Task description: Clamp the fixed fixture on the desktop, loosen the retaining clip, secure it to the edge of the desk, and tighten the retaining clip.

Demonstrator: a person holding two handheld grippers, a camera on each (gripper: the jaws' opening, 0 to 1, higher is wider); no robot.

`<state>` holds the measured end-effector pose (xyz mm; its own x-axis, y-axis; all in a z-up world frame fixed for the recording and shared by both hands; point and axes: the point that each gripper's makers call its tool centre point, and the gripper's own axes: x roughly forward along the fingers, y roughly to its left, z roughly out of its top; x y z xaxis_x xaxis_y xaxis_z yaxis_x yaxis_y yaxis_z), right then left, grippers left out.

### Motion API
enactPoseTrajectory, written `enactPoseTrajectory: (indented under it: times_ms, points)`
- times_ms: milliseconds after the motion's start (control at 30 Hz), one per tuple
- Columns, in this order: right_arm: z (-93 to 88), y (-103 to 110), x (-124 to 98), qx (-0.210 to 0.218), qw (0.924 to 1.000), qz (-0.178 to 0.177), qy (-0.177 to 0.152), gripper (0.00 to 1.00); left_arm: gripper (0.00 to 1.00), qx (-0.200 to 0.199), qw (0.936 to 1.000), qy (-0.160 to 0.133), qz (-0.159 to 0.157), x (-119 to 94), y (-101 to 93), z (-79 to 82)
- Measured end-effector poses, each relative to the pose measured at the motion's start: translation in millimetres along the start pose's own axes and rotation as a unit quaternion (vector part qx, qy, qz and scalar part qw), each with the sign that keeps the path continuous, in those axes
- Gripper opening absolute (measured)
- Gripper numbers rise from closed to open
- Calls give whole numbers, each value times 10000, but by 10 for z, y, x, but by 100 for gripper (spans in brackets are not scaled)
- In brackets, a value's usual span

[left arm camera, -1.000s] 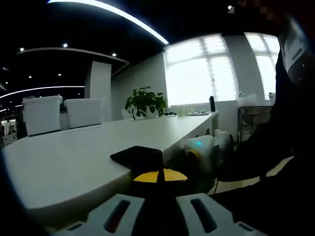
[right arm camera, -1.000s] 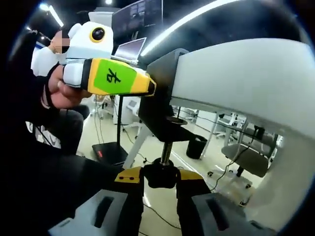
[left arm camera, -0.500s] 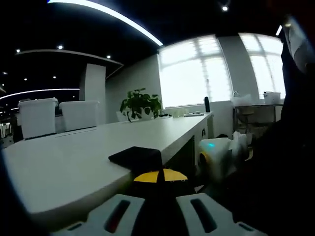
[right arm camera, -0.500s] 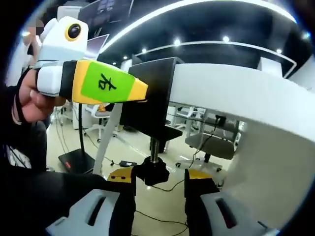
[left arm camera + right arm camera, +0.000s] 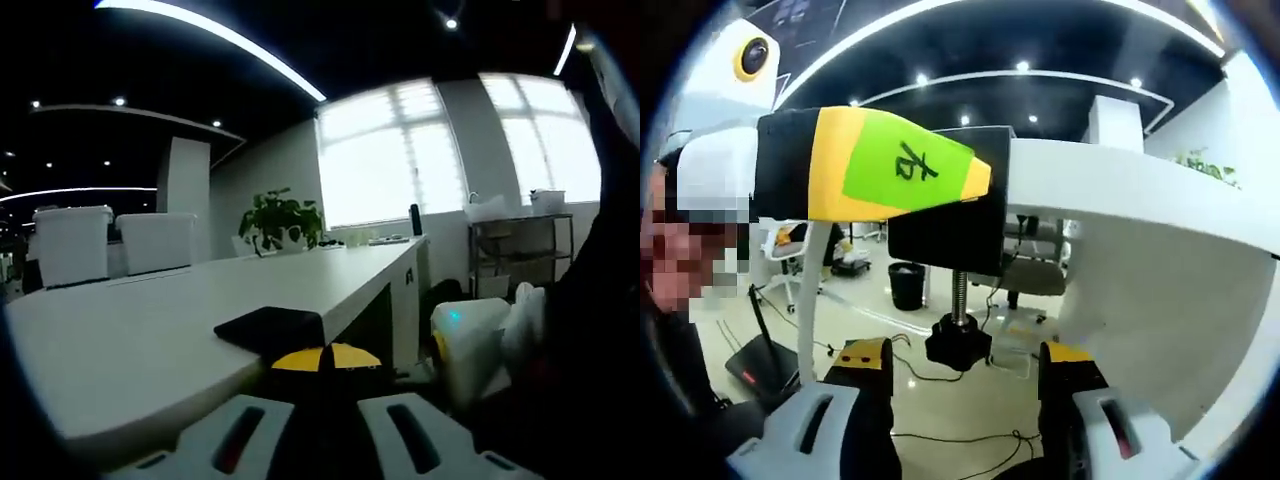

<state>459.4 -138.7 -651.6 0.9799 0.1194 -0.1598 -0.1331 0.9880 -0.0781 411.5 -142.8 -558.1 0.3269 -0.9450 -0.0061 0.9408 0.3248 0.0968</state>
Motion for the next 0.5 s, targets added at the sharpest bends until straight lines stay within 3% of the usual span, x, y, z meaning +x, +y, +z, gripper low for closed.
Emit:
enactPoseTrajectory:
  times_ms: [200,400,467,500]
  points:
    - [26,22,95,132,9997,-212,-3,54,2,6,10000,-38,-48,28,17,-13]
    - [12,33,168,491,9981,-364,61,41,2,35,10000,-53,-55,44,6,-19]
    - [44,47,144,461,9981,-401,10,25,2,57,10000,-47,-53,41,3,-19]
    - [36,35,126,424,9980,-463,37,24,2,74,10000,-38,-48,40,4,-21]
